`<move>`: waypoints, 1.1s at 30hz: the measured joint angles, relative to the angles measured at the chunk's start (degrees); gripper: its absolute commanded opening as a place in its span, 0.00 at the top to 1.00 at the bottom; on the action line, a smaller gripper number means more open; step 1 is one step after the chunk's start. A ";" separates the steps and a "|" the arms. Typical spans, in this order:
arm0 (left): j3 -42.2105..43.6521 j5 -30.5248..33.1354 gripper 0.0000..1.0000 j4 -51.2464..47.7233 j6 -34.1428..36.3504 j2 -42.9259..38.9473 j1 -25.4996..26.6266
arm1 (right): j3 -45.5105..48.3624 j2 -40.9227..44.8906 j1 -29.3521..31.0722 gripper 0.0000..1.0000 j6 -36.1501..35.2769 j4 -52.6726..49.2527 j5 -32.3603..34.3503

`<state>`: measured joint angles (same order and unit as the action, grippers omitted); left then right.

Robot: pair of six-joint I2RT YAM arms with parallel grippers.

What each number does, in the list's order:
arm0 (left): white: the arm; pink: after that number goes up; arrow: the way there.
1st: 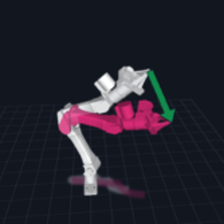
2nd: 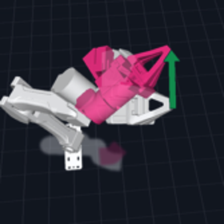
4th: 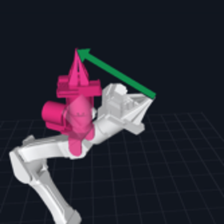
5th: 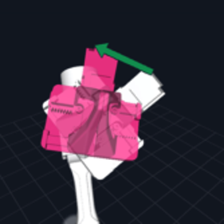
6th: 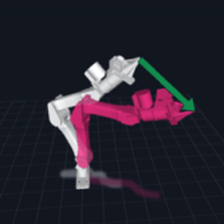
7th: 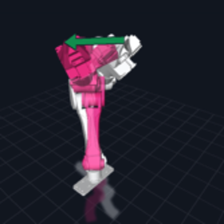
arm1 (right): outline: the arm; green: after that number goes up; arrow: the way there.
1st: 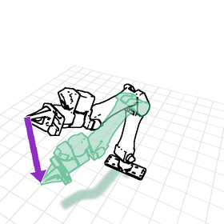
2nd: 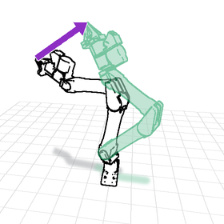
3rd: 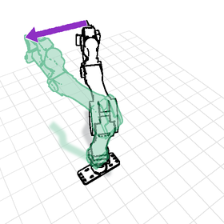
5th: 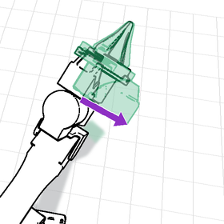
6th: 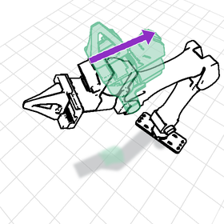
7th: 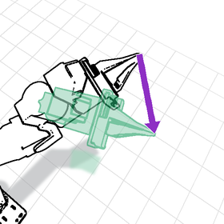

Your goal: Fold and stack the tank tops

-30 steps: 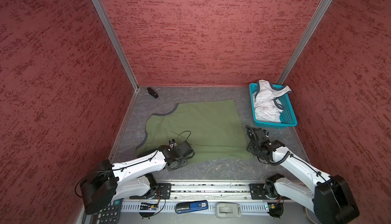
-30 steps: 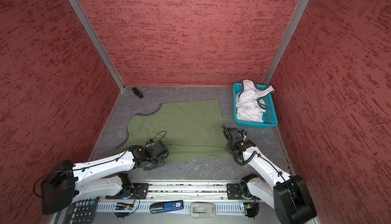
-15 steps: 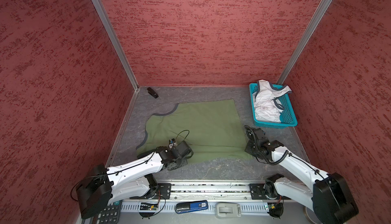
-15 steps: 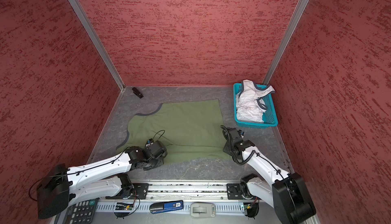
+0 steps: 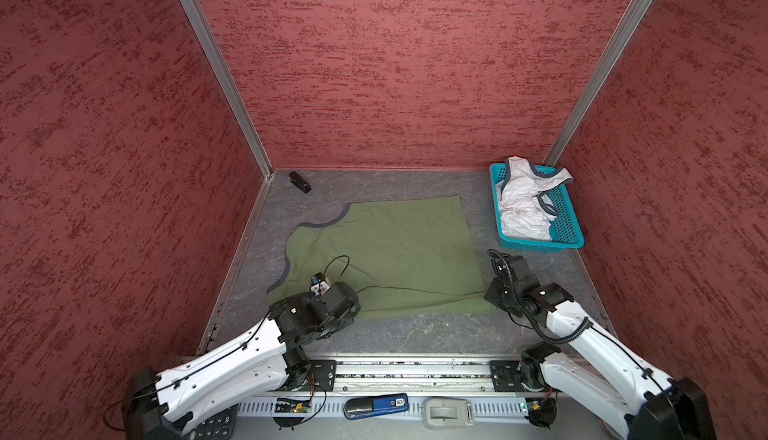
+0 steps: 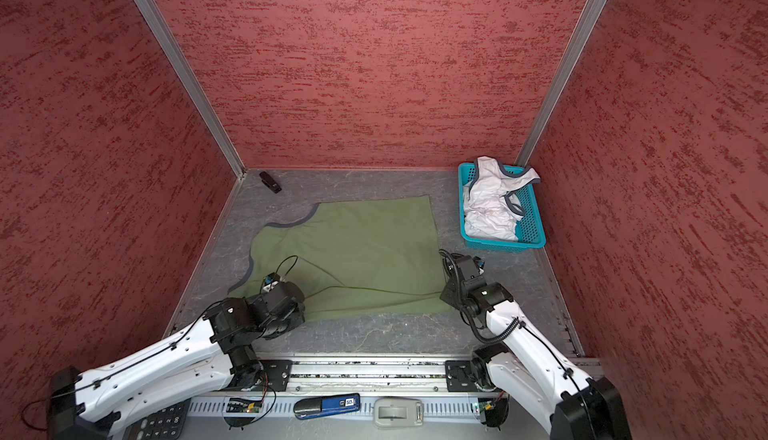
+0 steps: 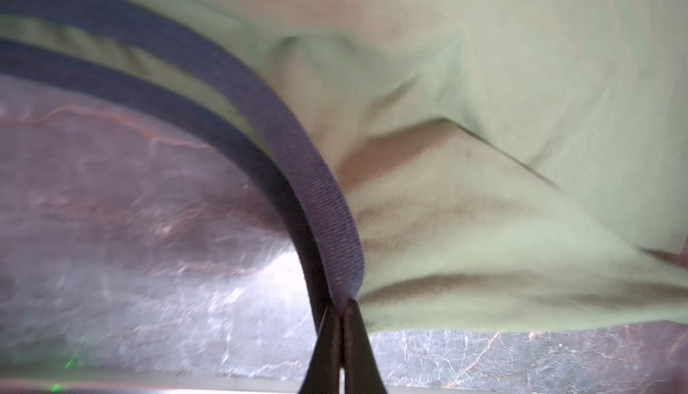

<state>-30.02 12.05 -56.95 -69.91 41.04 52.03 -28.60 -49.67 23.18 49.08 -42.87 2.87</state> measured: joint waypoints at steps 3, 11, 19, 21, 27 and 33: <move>1.33 -1.97 1.00 -1.92 -2.36 -0.44 0.07 | 0.02 2.49 1.99 1.00 2.23 -2.86 -0.74; 5.49 -6.73 0.59 -2.75 -3.85 4.31 0.57 | 4.13 4.44 5.64 0.64 6.75 -6.08 -3.76; -8.39 -4.22 0.38 -4.20 6.51 5.79 -8.46 | -5.09 3.45 5.77 0.39 4.81 -9.97 0.55; -11.30 -4.39 0.35 -2.12 10.84 7.50 -13.09 | -8.87 1.95 5.77 0.39 3.04 -8.50 2.38; -14.25 -9.11 0.27 11.28 21.70 21.27 -25.14 | -18.38 -13.81 5.77 0.39 -4.24 4.35 3.21; -15.13 -14.08 0.21 22.99 25.90 37.00 -27.06 | -29.88 -38.75 5.77 0.39 -9.60 15.89 -0.87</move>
<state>-45.15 -2.02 -33.95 -44.01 78.04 24.97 -58.48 -88.42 28.95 39.48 -26.98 2.00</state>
